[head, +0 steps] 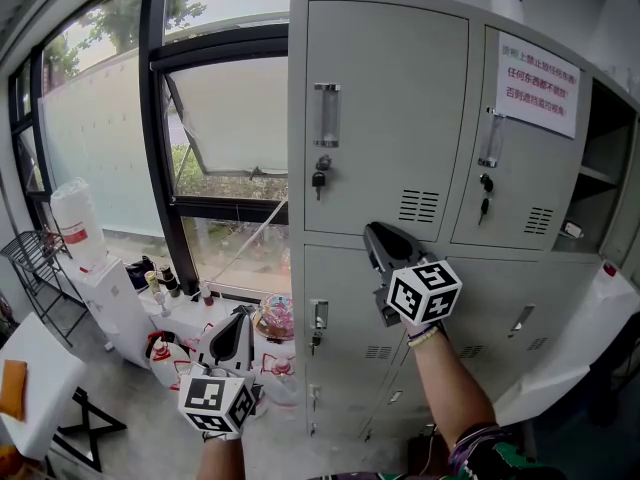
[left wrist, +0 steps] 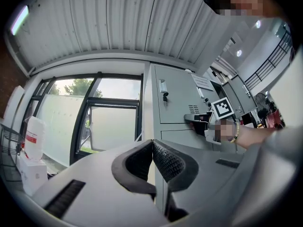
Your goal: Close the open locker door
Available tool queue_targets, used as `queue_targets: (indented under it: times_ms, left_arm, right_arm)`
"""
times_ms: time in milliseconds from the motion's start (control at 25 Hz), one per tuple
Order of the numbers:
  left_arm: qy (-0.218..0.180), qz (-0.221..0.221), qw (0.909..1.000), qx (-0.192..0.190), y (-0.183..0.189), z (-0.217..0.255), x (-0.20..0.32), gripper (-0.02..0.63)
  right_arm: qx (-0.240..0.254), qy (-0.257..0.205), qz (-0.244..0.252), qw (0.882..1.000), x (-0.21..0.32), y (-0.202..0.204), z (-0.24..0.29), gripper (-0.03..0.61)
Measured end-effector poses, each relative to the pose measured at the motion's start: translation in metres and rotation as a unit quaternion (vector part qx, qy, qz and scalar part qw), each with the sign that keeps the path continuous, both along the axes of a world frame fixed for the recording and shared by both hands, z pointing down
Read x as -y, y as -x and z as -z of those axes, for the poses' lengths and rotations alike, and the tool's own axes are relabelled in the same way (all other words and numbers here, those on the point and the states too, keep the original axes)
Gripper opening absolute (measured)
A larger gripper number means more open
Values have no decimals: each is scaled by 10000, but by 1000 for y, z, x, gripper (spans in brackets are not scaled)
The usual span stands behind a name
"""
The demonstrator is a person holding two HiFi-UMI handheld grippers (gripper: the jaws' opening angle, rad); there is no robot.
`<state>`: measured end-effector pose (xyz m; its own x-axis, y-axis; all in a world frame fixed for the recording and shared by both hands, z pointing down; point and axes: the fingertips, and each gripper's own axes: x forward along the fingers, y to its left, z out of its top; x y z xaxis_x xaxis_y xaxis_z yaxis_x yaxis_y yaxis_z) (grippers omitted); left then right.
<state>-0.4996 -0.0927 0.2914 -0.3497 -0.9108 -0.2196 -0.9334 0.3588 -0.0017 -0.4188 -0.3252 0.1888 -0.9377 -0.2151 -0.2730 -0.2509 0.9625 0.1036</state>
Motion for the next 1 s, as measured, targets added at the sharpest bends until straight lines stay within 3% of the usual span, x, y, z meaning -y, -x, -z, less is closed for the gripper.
queue_targets:
  times_ms: [360,1000]
  left_arm:
    - [-4,32,10000,16,-6,2,-6,23]
    - [-10,-130,9999,37,-38,-5,-18,23]
  right_arm:
    - [-40,-89,101,9999,-14,-7,2,29]
    - [67,-90,75,9999,-45,-54,2,29]
